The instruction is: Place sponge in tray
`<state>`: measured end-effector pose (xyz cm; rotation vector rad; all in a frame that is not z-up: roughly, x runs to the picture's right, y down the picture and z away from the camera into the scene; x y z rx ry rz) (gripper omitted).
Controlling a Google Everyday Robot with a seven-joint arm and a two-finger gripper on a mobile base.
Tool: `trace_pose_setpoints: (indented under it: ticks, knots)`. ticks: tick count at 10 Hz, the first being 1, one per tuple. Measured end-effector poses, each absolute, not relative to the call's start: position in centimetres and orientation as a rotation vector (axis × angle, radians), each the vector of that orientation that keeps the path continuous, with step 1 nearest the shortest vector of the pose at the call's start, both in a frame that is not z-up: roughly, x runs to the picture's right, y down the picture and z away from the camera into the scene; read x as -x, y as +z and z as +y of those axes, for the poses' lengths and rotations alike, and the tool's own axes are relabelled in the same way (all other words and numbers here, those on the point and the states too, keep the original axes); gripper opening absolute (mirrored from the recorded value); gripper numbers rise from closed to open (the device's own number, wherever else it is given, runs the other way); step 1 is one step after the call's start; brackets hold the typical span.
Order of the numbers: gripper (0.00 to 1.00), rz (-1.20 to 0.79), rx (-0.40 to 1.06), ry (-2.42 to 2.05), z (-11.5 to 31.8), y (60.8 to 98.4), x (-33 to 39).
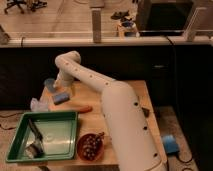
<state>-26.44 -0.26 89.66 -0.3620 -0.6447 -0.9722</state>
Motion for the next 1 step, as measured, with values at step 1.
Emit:
trace_pose_setpoints:
  ticks: [1]
  knots:
    - [0.80,-0.644,0.362,-0.970,-0.22,89.72,26.41]
